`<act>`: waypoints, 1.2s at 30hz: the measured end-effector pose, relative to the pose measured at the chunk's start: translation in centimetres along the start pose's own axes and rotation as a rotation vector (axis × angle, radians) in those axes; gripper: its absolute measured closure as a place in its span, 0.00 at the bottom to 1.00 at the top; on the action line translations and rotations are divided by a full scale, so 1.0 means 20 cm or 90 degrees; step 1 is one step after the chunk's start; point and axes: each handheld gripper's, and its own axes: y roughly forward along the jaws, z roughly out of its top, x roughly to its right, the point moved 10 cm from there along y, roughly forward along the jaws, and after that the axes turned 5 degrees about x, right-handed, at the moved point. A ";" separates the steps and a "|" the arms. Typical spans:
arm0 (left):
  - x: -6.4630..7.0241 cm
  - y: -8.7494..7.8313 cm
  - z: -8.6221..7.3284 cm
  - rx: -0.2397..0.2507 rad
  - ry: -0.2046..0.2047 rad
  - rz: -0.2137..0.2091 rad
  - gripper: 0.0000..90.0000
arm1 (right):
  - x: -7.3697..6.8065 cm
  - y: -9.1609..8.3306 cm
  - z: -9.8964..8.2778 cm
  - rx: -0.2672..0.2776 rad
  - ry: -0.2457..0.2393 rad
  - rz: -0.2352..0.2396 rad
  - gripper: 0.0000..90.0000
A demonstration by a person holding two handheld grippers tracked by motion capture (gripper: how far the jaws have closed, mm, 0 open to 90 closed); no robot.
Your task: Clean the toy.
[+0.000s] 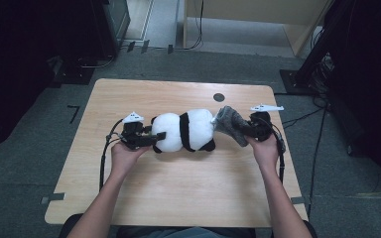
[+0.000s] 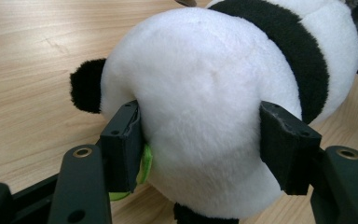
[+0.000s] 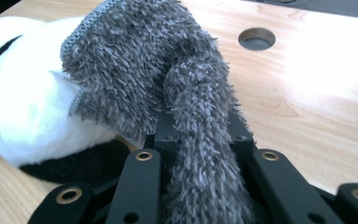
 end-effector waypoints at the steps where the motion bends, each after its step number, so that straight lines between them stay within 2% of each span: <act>1: 0.00 0.00 0.00 -0.002 -0.001 -0.001 0.41 | -0.01 0.01 0.01 0.003 -0.001 0.000 0.82; 8: 0.02 -0.01 -0.01 -0.008 0.000 0.000 0.42 | -0.13 0.08 0.04 0.012 -0.018 0.024 0.82; 16: 0.03 -0.02 -0.01 -0.011 -0.006 0.000 0.42 | -0.22 0.14 0.04 -0.003 -0.028 0.045 0.82; 22: 0.04 -0.02 -0.02 -0.014 -0.009 -0.004 0.43 | -0.24 0.13 0.05 0.003 -0.030 0.053 0.82; 27: 0.07 -0.02 -0.02 -0.020 -0.016 -0.009 0.43 | -0.22 0.15 0.04 0.003 -0.024 0.049 0.82; 30: 0.06 -0.02 -0.03 -0.013 -0.026 -0.014 0.43 | -0.22 0.17 0.05 0.001 -0.018 0.051 0.82; 36: 0.03 -0.02 -0.02 0.002 -0.013 -0.011 0.37 | -0.20 0.16 0.05 0.005 -0.023 0.051 0.82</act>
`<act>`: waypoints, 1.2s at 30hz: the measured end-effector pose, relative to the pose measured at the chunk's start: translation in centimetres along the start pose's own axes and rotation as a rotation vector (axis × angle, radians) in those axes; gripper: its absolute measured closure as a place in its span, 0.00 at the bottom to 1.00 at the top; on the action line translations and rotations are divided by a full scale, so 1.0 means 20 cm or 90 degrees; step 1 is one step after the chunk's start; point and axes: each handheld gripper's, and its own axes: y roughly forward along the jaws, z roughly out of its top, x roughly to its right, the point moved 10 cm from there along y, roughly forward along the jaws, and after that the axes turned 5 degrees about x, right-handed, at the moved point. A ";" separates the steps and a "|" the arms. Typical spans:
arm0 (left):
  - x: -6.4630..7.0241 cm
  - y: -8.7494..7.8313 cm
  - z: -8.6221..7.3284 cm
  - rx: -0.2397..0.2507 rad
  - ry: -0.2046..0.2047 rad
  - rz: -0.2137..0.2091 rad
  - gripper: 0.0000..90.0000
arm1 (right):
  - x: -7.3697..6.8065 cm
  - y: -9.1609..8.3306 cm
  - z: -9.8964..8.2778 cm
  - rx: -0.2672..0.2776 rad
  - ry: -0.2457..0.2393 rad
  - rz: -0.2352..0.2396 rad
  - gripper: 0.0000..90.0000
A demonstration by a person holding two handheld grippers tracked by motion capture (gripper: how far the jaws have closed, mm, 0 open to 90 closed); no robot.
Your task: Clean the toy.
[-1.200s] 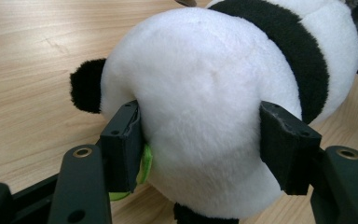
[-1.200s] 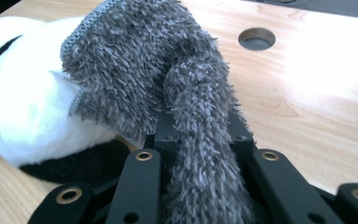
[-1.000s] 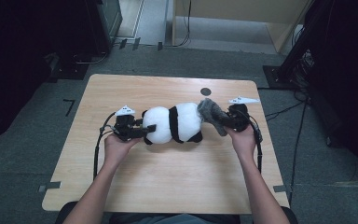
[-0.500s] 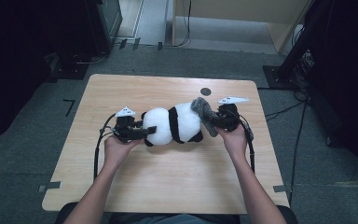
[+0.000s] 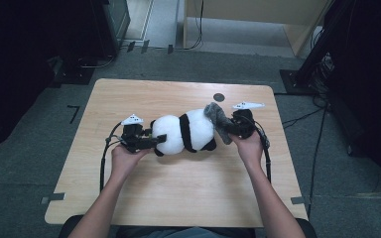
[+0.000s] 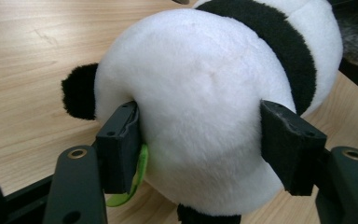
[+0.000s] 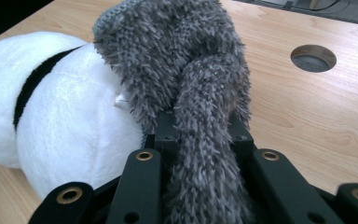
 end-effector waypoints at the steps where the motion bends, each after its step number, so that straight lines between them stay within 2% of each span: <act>1: 0.00 0.00 0.00 0.001 0.001 -0.001 0.36 | 0.00 -0.01 0.00 0.000 -0.005 0.001 0.82; 4: -0.01 -0.02 0.01 0.000 0.006 -0.001 0.34 | 0.01 -0.03 0.00 0.002 -0.013 -0.006 0.82; 7: -0.02 -0.04 0.03 0.011 0.017 -0.004 0.35 | 0.03 -0.04 0.00 0.003 -0.005 -0.008 0.82; 12: -0.08 -0.09 0.06 0.015 0.036 0.001 0.36 | 0.05 -0.03 -0.02 -0.004 0.002 -0.010 0.82; 14: -0.11 -0.11 0.06 0.015 0.047 0.008 0.38 | 0.06 -0.03 -0.02 -0.007 0.001 -0.008 0.82; 18: -0.17 -0.11 0.06 0.011 0.086 0.019 0.41 | 0.06 -0.02 -0.04 -0.009 -0.001 -0.007 0.82; 25: -0.26 -0.08 0.04 -0.010 0.106 0.001 0.43 | 0.10 -0.03 -0.06 -0.013 0.000 -0.016 0.82; 27: -0.29 -0.08 0.04 -0.016 0.100 -0.010 0.43 | 0.11 -0.04 -0.07 -0.012 0.002 -0.022 0.81; 29: -0.32 -0.07 0.04 -0.004 0.096 -0.017 0.44 | 0.12 -0.05 -0.07 -0.008 0.006 -0.022 0.82; 31: -0.32 -0.06 0.04 -0.001 0.083 -0.036 0.45 | 0.13 -0.04 -0.08 -0.012 0.007 -0.021 0.82; 33: -0.32 -0.03 0.02 -0.018 0.085 -0.048 0.45 | 0.12 -0.03 -0.10 -0.016 0.012 -0.018 0.81; 36: -0.30 0.00 0.03 -0.013 0.087 -0.061 0.45 | 0.09 0.01 -0.12 -0.026 0.012 -0.003 0.81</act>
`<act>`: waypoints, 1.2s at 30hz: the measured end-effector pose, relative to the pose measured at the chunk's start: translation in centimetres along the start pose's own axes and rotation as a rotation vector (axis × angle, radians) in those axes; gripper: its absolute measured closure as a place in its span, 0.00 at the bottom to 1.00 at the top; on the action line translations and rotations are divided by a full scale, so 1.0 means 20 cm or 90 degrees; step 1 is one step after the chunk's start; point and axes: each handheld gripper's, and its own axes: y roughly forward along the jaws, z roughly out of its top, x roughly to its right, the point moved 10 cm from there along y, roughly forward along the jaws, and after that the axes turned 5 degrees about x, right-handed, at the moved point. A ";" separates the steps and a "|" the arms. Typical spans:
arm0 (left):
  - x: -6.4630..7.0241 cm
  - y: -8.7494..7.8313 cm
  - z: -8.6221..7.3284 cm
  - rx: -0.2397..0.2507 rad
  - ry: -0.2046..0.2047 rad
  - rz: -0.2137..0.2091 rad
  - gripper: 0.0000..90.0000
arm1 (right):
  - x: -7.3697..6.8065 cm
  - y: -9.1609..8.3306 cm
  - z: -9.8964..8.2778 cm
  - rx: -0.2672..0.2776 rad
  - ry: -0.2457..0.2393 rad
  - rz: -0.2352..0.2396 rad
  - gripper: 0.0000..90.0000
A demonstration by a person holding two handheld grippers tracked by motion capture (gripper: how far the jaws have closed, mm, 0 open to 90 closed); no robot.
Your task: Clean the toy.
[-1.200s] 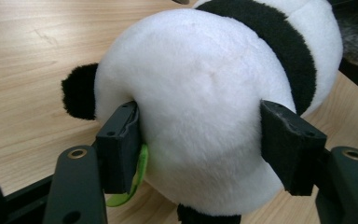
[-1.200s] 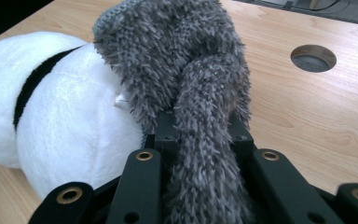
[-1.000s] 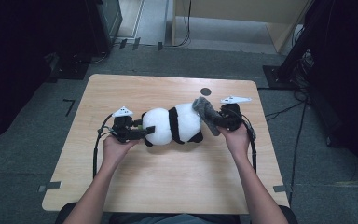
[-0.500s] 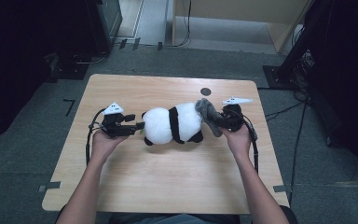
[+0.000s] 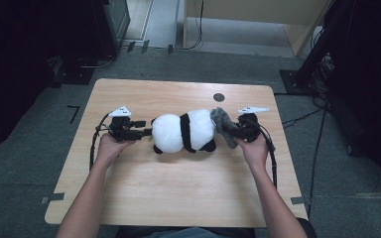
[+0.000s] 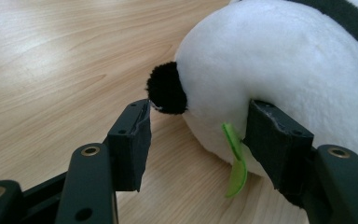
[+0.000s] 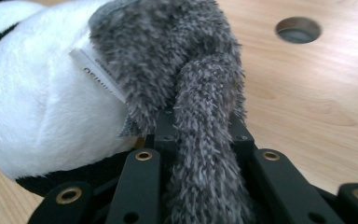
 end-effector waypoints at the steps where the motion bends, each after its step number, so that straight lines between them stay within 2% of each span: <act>1: 0.01 0.00 0.00 0.003 -0.002 -0.005 0.46 | -0.01 0.01 -0.01 -0.004 -0.003 0.003 0.81; 5: 0.04 0.01 -0.01 -0.003 0.009 -0.031 0.50 | -0.05 0.06 -0.02 -0.008 -0.011 0.029 0.83; 10: 0.11 0.02 -0.03 0.001 0.029 -0.073 0.50 | -0.05 0.09 -0.01 -0.005 0.009 0.056 0.85; 12: 0.13 0.03 -0.04 0.002 0.040 -0.081 0.48 | -0.05 0.10 -0.01 -0.008 0.009 0.063 0.85; 14: 0.14 0.04 -0.04 0.004 0.043 -0.090 0.40 | -0.06 0.10 0.00 -0.014 0.000 0.067 0.86; 16: 0.17 0.05 -0.05 0.003 0.050 -0.107 0.32 | -0.06 0.10 0.01 -0.017 -0.013 0.063 0.86; 18: 0.21 0.07 -0.07 0.000 0.071 -0.129 0.20 | -0.06 0.10 0.02 -0.022 -0.030 0.056 0.87; 20: 0.24 0.10 -0.08 -0.008 0.088 -0.140 0.12 | -0.06 0.11 0.03 -0.024 -0.044 0.046 0.87; 22: 0.27 0.11 -0.09 -0.013 0.096 -0.150 0.07 | -0.06 0.11 0.04 -0.024 -0.048 0.038 0.87; 25: 0.32 0.13 -0.10 -0.020 0.109 -0.181 0.02 | -0.07 0.13 0.06 -0.019 -0.053 0.032 0.87; 31: 0.45 0.16 -0.13 -0.034 0.161 -0.225 0.00 | -0.11 0.19 0.10 -0.002 -0.037 0.043 0.88; 34: 0.48 0.16 -0.14 -0.040 0.172 -0.237 0.00 | -0.13 0.21 0.13 -0.003 -0.042 0.036 0.88; 35: 0.49 0.16 -0.14 -0.041 0.173 -0.246 0.02 | -0.14 0.22 0.14 -0.001 -0.048 0.032 0.88; 36: 0.50 0.15 -0.14 -0.043 0.173 -0.249 0.09 | -0.14 0.23 0.15 0.005 -0.051 0.023 0.88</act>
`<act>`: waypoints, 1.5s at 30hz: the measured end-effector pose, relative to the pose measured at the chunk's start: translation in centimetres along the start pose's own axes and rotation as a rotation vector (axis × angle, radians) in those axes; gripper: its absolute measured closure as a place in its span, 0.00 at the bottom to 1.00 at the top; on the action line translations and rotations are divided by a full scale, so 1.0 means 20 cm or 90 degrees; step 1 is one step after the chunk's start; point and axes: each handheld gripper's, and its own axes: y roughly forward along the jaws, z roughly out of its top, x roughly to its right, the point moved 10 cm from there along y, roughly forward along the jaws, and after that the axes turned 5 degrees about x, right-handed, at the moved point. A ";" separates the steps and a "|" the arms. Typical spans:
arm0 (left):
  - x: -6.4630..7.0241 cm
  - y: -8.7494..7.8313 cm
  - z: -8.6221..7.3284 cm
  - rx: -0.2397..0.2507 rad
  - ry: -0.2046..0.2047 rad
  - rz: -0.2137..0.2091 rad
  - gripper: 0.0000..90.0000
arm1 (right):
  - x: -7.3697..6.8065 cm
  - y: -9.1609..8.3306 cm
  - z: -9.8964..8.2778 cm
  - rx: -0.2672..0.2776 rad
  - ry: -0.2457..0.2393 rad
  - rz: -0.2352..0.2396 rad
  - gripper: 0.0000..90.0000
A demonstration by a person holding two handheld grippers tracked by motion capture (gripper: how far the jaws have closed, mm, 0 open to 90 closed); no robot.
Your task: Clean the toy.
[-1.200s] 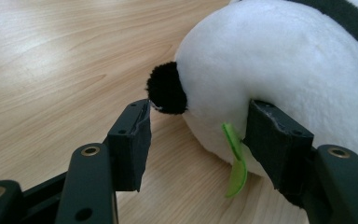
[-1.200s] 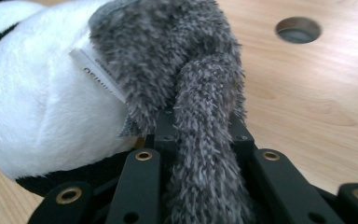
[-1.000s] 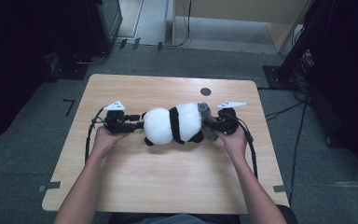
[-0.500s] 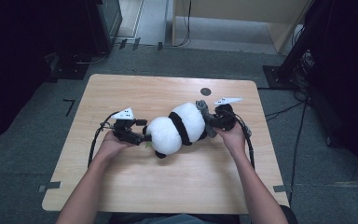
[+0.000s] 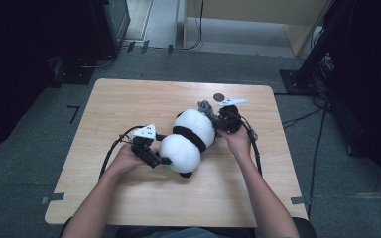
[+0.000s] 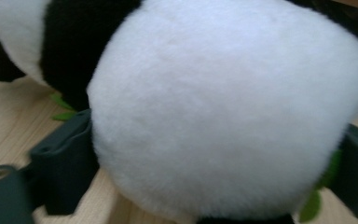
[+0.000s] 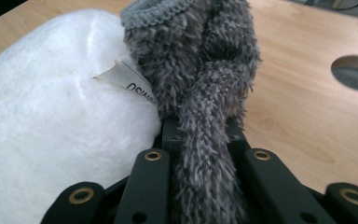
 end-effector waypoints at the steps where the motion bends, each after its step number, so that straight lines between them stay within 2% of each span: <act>1: 0.00 -0.01 0.00 -0.002 -0.005 -0.004 0.13 | 0.00 0.00 0.01 0.003 -0.005 -0.007 0.88; 4: -0.01 -0.03 0.00 0.001 -0.019 -0.006 0.26 | 0.01 0.01 0.02 -0.004 0.009 -0.016 0.87; 6: -0.02 -0.05 0.01 0.004 -0.020 0.002 0.32 | 0.02 0.01 0.03 -0.006 -0.001 -0.022 0.87; 9: -0.03 -0.07 0.02 0.010 -0.020 0.016 0.38 | 0.03 0.01 0.03 -0.012 -0.019 -0.040 0.86; 13: -0.04 -0.08 0.03 0.025 -0.014 0.032 0.46 | 0.05 0.00 0.04 -0.001 -0.007 -0.044 0.85; 17: -0.06 -0.10 0.05 0.045 -0.031 0.048 0.51 | 0.09 -0.04 0.07 0.014 -0.008 -0.064 0.81; 20: -0.09 -0.14 0.06 0.062 -0.043 0.078 0.53 | 0.12 -0.08 0.08 0.021 -0.003 -0.072 0.84; 22: -0.11 -0.16 0.06 0.070 -0.047 0.098 0.53 | 0.12 -0.10 0.08 0.025 0.008 -0.065 0.85; 27: -0.17 -0.19 0.08 0.091 -0.087 0.164 0.53 | 0.11 -0.15 0.10 0.037 0.025 -0.050 0.86; 31: -0.21 -0.21 0.10 0.106 -0.126 0.200 0.52 | 0.05 -0.20 0.13 0.052 0.022 -0.032 0.86; 34: -0.22 -0.22 0.11 0.113 -0.149 0.219 0.52 | -0.02 -0.23 0.15 0.061 0.023 -0.007 0.86; 41: -0.22 -0.20 0.15 0.113 -0.170 0.280 0.52 | -0.20 -0.26 0.21 0.088 0.000 0.045 0.86; 45: -0.22 -0.19 0.16 0.110 -0.176 0.292 0.52 | -0.32 -0.25 0.24 0.101 -0.020 0.073 0.86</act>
